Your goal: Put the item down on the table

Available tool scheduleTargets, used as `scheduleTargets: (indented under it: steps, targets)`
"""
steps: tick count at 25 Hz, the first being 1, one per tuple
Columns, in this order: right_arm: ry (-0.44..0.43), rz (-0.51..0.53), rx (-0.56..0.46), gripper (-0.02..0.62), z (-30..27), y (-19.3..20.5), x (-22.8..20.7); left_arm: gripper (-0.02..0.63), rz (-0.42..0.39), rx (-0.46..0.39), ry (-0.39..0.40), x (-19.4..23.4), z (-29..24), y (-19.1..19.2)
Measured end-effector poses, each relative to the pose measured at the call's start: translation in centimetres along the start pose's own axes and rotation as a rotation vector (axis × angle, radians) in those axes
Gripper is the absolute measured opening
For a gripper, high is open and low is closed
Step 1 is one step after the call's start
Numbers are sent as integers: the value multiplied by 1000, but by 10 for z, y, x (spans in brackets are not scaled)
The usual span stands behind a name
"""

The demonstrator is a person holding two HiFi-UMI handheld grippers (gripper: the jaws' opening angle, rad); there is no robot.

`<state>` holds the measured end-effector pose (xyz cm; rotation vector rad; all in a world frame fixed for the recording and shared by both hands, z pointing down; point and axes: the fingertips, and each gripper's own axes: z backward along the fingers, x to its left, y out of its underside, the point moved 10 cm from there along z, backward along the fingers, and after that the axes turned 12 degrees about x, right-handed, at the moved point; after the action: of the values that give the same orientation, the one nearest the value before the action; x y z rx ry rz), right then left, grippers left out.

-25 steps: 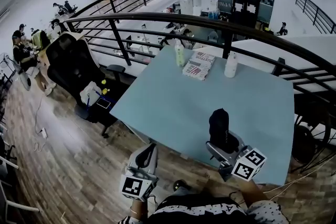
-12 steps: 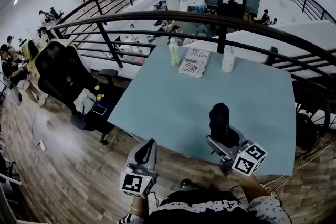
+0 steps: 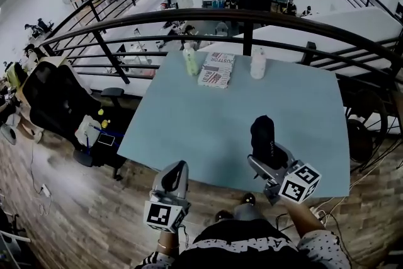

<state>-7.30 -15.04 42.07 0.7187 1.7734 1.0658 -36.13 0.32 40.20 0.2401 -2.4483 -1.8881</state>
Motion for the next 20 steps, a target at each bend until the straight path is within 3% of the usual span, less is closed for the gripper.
scheduleTargets:
  steps: [3, 20]
  targets:
    - [24, 15, -5, 354, -1, -12, -17, 0, 8, -2, 25, -4, -18, -7]
    - [63, -42, 40, 354, -42, -33, -114, 0, -17, -5, -3, 11, -110, -33]
